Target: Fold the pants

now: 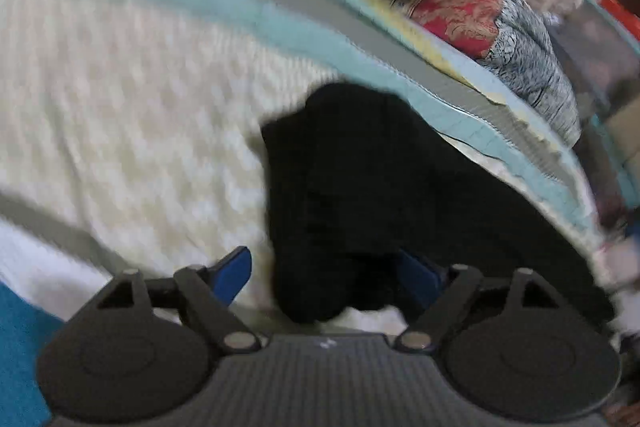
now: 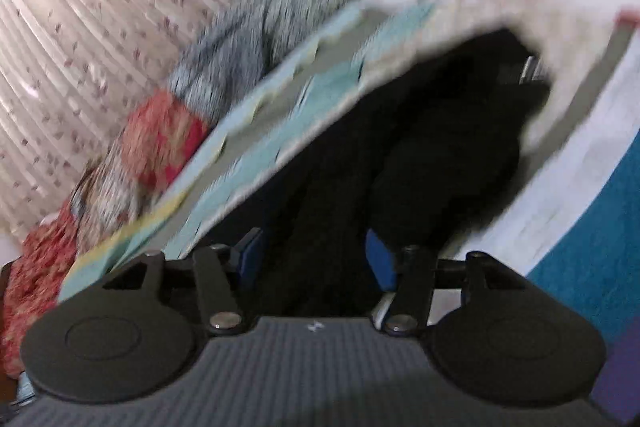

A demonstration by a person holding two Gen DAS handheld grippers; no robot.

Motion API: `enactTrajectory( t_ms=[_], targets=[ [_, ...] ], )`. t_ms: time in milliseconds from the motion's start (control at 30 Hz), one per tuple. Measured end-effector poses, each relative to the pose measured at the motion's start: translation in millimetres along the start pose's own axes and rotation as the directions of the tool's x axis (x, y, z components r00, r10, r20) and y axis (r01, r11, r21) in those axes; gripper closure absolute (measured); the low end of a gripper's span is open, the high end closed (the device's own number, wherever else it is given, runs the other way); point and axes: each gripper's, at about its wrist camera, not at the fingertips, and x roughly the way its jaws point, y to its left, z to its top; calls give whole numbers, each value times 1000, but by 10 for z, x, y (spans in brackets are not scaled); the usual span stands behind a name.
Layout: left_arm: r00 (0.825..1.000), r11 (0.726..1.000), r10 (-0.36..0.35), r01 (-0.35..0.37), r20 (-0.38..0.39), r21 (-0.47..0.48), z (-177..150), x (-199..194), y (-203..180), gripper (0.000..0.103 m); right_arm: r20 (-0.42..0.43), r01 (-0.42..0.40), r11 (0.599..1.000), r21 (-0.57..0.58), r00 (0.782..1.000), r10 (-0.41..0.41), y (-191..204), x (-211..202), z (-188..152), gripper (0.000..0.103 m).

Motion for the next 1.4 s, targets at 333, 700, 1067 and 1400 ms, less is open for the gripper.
enactTrajectory(
  t_ms=[333, 700, 1067, 1400],
  targets=[
    [967, 976, 30, -83, 253, 203, 150, -876, -209, 85, -240, -84, 984, -160, 970, 44, 634, 421, -429, 43],
    [907, 900, 318, -381, 277, 213, 95, -928, 382, 47, 65, 42, 978, -202, 997, -29, 207, -111, 580, 36],
    [940, 836, 311, -341, 141, 430, 600, 596, -237, 86, -70, 421, 907, -4, 905, -421, -758, 1116, 1663, 31],
    [927, 967, 82, -163, 365, 198, 907, -769, -176, 95, 172, 137, 989, -62, 977, -124, -91, 464, 1919, 99]
  ],
)
